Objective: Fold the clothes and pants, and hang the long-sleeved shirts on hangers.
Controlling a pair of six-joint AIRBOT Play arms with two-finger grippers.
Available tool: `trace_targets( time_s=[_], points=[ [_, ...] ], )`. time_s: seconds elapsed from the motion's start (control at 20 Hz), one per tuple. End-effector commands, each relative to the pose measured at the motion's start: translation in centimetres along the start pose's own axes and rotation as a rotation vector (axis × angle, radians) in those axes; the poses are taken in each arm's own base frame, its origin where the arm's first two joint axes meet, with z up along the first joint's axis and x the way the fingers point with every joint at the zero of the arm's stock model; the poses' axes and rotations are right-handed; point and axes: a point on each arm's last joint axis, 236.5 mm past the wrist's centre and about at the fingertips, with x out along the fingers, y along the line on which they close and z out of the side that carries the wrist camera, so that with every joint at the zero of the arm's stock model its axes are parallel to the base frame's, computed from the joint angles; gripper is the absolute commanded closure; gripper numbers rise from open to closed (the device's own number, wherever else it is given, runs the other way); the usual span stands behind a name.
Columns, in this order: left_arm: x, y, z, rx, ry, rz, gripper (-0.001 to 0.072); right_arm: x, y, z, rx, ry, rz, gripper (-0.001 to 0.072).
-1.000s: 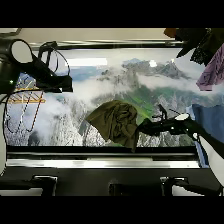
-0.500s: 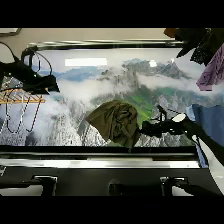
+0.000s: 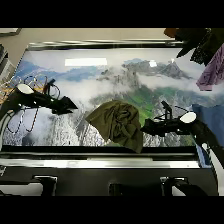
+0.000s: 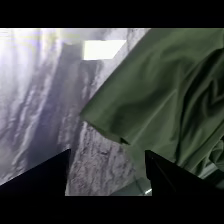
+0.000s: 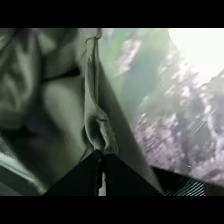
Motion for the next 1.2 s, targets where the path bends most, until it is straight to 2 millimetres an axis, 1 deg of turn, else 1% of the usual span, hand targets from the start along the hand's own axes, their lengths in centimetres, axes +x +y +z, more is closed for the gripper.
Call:
trace_targets(
  time_s=[0.0, 0.15, 0.35, 0.55, 0.65, 0.8, 0.85, 0.9, 1.0, 1.15],
  points=[
    [3.5, -0.3, -0.5, -0.025, 0.002, -0.129, 0.0178, -1.0, 1.1, -0.5, -0.001, -0.009, 0.015, 0.0684],
    [5.5, 0.8, -1.3, -0.036, 0.05, -0.121, 0.0178, -1.6, 1.6, -0.4, 0.009, -0.029, 0.021, 0.0684],
    [6.4, 1.9, -1.0, -0.057, 0.048, -0.107, 0.0178, -2.3, 2.2, -0.3, 0.009, -0.055, 0.027, 0.0684],
    [7.4, 1.2, -1.1, -0.02, 0.045, -0.094, 0.0178, -2.5, 2.4, -0.3, 0.011, -0.062, 0.03, 0.0684],
    [8.2, 1.0, -1.4, -0.01, 0.051, -0.086, 0.0178, -2.5, 2.4, -0.3, 0.014, -0.061, 0.032, 0.0684],
    [9.4, 1.1, -2.0, -0.013, 0.077, -0.081, 0.0183, -2.5, 2.7, -0.5, 0.019, -0.054, 0.041, 0.0684],
    [9.7, 1.1, -2.1, -0.022, 0.083, -0.084, 0.0249, -2.5, 2.7, -0.7, 0.019, -0.046, 0.042, 0.0684],
    [9.8, 0.9, -2.1, -0.035, 0.082, -0.095, 0.0366, -2.5, 2.7, -0.8, 0.018, -0.041, 0.043, 0.0684],
    [9.8, 0.4, -1.8, -0.047, 0.072, -0.116, 0.0698, -2.5, 2.7, -0.9, 0.019, -0.037, 0.044, 0.0684],
    [9.0, -0.8, -1.0, -0.019, 0.059, -0.135, 0.0692, -3.1, 3.4, 0.0, -0.001, -0.089, 0.059, 0.0685]
  ],
)
